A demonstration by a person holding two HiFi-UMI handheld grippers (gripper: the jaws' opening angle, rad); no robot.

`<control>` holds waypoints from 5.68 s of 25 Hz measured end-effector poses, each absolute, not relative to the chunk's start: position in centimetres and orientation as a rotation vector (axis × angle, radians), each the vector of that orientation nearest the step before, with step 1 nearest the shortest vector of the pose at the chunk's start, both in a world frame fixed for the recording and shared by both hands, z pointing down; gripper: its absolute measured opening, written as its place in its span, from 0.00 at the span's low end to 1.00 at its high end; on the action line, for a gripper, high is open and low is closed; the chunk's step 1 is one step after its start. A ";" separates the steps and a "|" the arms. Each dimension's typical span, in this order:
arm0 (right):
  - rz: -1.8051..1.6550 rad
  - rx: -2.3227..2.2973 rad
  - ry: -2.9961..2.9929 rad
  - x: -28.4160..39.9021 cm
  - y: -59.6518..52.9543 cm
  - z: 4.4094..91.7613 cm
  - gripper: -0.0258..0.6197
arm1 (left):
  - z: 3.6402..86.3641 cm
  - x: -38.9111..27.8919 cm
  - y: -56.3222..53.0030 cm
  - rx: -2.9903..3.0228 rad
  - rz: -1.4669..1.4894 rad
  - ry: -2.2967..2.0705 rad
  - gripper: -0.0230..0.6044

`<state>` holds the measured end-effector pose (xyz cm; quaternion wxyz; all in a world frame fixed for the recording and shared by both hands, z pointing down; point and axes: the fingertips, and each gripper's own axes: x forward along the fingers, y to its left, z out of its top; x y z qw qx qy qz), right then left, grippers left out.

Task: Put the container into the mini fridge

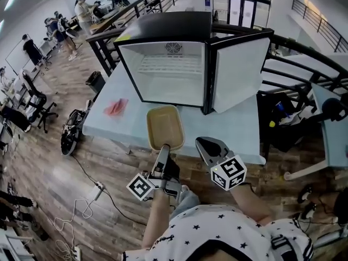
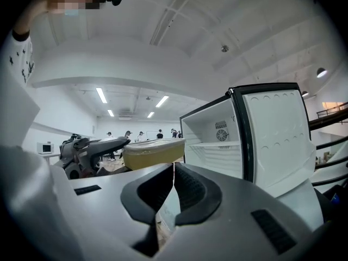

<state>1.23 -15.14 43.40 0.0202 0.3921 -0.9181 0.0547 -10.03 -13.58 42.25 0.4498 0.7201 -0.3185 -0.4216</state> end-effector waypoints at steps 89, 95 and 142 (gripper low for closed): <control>0.231 1.530 -2.684 0.8 -41.2 46.9 0.07 | 43.4 -8.3 -52.0 1.705 -0.850 -0.527 0.40; 0.231 1.510 -2.688 0.5 -41.2 47.0 0.07 | 43.3 -8.2 -52.0 1.708 -0.852 -0.525 0.40; 0.329 1.486 -2.755 -2.3 -27.8 45.5 0.07 | 46.9 -11.7 -32.2 2.133 -0.302 -1.158 0.04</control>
